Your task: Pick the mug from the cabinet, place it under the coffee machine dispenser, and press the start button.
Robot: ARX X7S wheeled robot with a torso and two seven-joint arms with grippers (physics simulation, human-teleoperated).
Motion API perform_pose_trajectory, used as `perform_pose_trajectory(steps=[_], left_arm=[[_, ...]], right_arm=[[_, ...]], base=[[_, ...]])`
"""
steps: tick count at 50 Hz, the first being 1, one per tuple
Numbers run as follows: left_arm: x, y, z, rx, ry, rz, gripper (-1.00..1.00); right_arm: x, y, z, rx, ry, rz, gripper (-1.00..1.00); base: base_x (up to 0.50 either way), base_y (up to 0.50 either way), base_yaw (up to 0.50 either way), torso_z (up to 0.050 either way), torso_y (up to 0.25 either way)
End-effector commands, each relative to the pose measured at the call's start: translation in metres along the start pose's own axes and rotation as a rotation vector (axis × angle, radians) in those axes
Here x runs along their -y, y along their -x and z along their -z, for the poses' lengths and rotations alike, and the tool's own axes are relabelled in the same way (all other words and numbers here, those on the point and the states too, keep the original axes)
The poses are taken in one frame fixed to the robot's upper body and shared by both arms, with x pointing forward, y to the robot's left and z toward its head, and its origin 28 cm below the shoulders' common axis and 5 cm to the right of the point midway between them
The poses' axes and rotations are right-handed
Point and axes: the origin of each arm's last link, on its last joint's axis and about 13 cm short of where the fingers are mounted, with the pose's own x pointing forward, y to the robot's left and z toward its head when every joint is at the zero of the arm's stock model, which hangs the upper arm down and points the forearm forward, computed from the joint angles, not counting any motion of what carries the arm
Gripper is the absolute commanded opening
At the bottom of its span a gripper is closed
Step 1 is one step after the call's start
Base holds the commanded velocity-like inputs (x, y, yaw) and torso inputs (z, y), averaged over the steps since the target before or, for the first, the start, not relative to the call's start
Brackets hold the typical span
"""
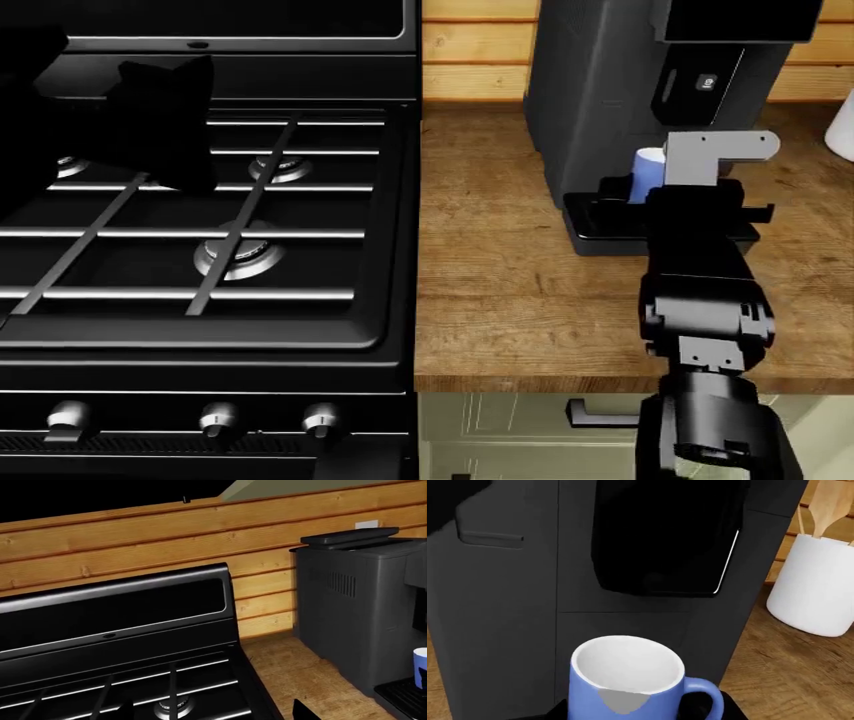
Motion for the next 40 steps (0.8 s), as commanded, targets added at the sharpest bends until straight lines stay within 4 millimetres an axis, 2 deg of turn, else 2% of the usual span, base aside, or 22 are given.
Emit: perform_pose_trajectory(steps=[1, 17, 19, 20, 26, 34, 40], left_arm=[[0.001, 0.0, -0.001, -0.003, 0.002, 0.0, 1.0], [0.002, -0.002, -0.001, -0.003, 0.0, 0.005, 1.0], [0.002, -0.002, -0.001, -0.003, -0.001, 0.005, 1.0], [0.002, -0.003, -0.001, -0.002, -0.001, 0.006, 1.0], [0.002, -0.003, -0.001, 0.0, 0.001, 0.009, 1.0], [0.0, -0.003, 0.002, 0.002, 0.011, 0.011, 1.0], [-0.001, -0.003, 0.003, 0.005, 0.014, 0.012, 1.0]], right_arm=[[-0.002, -0.009, 0.005, -0.019, 0.015, -0.004, -1.0], [0.0, -0.012, 0.012, -0.04, 0.011, 0.003, -1.0], [0.001, -0.01, 0.014, -0.09, -0.005, 0.019, -1.0], [0.001, -0.009, 0.014, -0.111, -0.006, 0.023, 1.0], [0.014, 0.027, -0.008, -0.116, 0.013, 0.033, 1.0], [0.038, 0.098, -0.035, -0.056, 0.053, -0.023, 1.0], [0.052, 0.13, -0.046, -0.031, 0.059, -0.058, 1.0]], base=[[0.02, 0.0, 0.0, 0.0, 0.0], [0.02, 0.0, 0.0, 0.0, 0.0], [0.01, 0.0, 0.0, 0.0, 0.0], [0.01, 0.0, 0.0, 0.0, 0.0], [0.0, 0.0, 0.0, 0.0, 0.0], [0.0, 0.0, 0.0, 0.0, 0.0], [0.0, 0.0, 0.0, 0.0, 0.0]])
